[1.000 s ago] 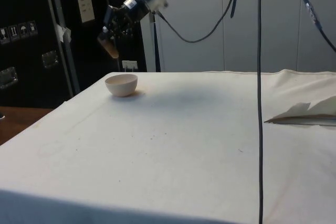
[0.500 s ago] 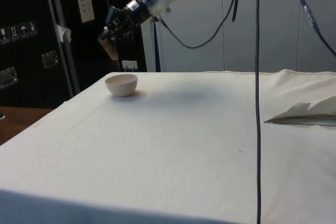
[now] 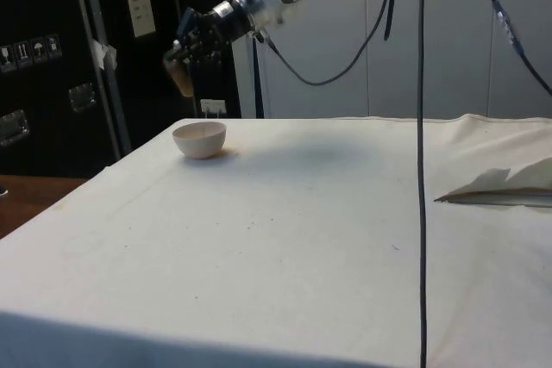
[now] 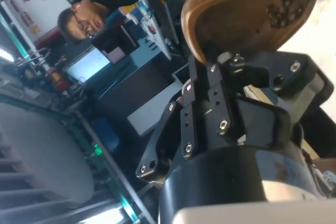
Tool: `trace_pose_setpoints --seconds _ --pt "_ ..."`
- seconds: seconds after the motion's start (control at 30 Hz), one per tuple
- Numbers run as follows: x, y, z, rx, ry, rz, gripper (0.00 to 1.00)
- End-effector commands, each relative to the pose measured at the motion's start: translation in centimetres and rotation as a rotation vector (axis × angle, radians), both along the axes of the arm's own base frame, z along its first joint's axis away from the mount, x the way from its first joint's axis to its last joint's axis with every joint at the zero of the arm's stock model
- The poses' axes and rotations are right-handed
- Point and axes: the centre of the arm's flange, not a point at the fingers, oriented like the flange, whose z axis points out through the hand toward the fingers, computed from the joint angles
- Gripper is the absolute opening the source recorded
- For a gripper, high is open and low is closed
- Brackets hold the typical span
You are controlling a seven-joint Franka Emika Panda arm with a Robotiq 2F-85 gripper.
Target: Pour the coffee beans from the cup into the bowl.
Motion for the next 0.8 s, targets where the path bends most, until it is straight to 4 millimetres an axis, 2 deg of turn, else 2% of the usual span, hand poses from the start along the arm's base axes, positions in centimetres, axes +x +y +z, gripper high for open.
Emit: trace_pose_setpoints --seconds 0.0,0.77 --pt "-0.1 -0.2 0.0 0.017 -0.009 -0.006 0.00" --pt "-1.2 -1.4 -0.7 0.119 -0.085 -0.019 0.00"
